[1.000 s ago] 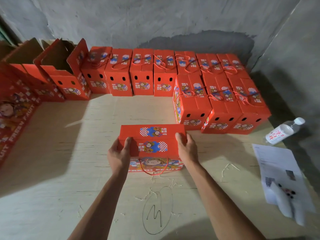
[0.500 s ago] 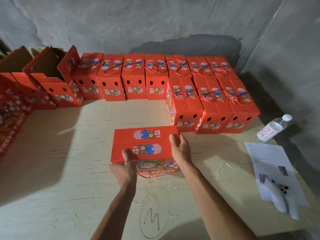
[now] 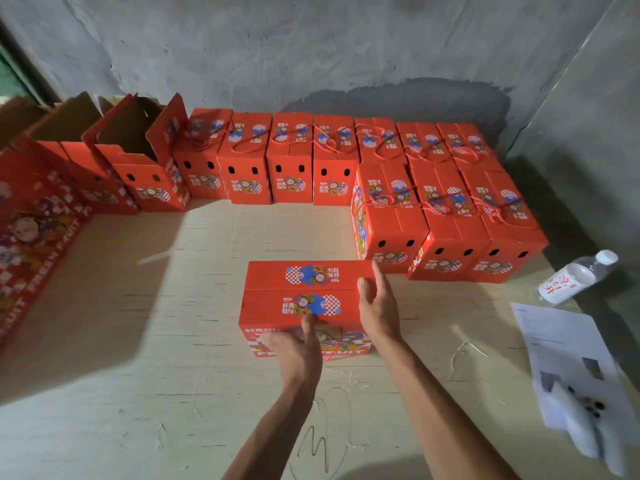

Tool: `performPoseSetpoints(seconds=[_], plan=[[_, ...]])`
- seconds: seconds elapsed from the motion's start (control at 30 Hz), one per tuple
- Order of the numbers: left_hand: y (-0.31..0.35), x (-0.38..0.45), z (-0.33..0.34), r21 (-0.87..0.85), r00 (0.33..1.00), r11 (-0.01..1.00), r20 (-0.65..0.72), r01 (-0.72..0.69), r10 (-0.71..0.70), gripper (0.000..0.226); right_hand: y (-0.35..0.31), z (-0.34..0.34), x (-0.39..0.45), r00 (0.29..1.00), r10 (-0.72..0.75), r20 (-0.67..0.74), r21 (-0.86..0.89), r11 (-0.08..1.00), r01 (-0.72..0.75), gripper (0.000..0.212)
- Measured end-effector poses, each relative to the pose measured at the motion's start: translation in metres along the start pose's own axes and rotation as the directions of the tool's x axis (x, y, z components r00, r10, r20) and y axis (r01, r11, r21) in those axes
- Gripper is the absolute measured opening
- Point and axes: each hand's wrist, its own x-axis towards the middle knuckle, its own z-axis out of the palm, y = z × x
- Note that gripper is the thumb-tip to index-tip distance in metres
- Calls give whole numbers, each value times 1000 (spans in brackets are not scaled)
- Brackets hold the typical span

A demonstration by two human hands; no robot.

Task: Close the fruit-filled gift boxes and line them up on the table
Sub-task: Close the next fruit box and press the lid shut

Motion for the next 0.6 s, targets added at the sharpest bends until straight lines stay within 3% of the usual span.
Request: performPoseSetpoints(seconds=[0.07, 0.13, 0.2, 0.3, 0.4, 0.53, 0.6], plan=[[4, -7, 5, 17, 1000, 1000, -1, 22, -22, 70, -5, -9, 5, 996, -88, 30, -204, 975, 92, 63], [7, -10, 6, 12, 1000, 1000, -26, 11, -10, 66, -14, -21, 18, 971, -212, 111, -423, 874, 240, 78], [7, -10, 7, -19, 998, 1000, -56, 8, -9, 59, -29, -31, 38, 953, -225, 205, -487, 821, 299, 92], [5, -8, 6, -65, 999, 998, -45, 7, -10, 54, -45, -24, 54, 922, -237, 304, -496, 787, 366, 91], [5, 1, 0, -71, 1000, 997, 12, -5, 6, 48, -46, -6, 51, 925, -175, 338, -504, 796, 335, 80], [4, 31, -21, -18, 992, 996, 97, -85, 86, 40, -47, 7, 46, 977, -150, 150, -563, 800, 209, 72], [5, 46, -33, -17, 985, 994, 134, -111, 112, 33, -54, 5, 52, 983, -107, 146, -589, 789, 174, 71]])
